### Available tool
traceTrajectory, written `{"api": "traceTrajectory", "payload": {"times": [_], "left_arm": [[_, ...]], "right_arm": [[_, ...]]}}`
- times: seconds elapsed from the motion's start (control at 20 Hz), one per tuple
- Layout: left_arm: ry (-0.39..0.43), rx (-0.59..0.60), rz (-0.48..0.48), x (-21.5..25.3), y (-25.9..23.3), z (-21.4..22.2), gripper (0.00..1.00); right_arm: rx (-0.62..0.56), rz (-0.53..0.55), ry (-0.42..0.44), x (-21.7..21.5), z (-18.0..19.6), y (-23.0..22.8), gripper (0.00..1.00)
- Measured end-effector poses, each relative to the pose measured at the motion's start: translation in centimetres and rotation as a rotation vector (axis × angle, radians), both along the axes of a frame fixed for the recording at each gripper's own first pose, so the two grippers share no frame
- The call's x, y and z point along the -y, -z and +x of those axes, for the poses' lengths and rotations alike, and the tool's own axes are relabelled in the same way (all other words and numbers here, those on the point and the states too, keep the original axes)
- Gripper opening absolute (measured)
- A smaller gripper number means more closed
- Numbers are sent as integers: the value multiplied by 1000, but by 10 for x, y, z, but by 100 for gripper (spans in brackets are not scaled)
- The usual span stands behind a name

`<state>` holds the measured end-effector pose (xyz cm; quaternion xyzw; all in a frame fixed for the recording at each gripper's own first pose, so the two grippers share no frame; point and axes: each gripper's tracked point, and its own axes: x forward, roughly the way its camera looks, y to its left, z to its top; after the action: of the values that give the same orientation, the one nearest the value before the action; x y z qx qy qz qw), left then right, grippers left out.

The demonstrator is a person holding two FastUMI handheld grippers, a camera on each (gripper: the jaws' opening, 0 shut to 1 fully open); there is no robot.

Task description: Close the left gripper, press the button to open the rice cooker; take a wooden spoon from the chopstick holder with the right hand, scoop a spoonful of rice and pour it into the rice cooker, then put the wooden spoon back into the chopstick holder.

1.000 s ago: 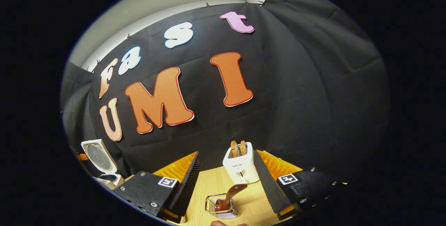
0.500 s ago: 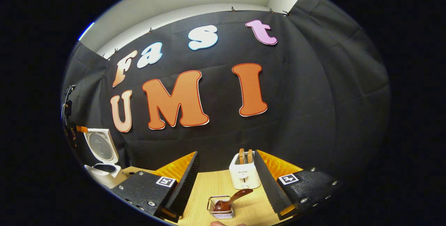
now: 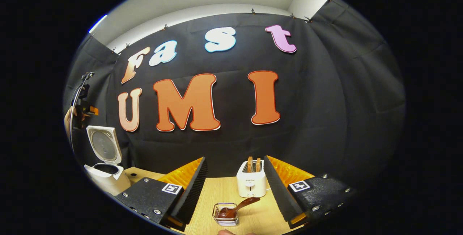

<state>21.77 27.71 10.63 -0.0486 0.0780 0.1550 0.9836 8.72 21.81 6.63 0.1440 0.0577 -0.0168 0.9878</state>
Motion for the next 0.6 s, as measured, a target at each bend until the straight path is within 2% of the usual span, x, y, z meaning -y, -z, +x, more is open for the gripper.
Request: {"api": "traceTrajectory", "payload": {"times": [0.2,0.45,0.6], "left_arm": [[-27,-42,-1,-8,18,39,96],[-61,-171,-37,-17,73,54,99],[-104,-180,-1,-28,79,52,94]], "right_arm": [[0,-34,1,-2,-5,-1,92],[-23,-9,-32,-7,-11,11,93],[-27,-18,-38,-8,-12,18,93]]}}
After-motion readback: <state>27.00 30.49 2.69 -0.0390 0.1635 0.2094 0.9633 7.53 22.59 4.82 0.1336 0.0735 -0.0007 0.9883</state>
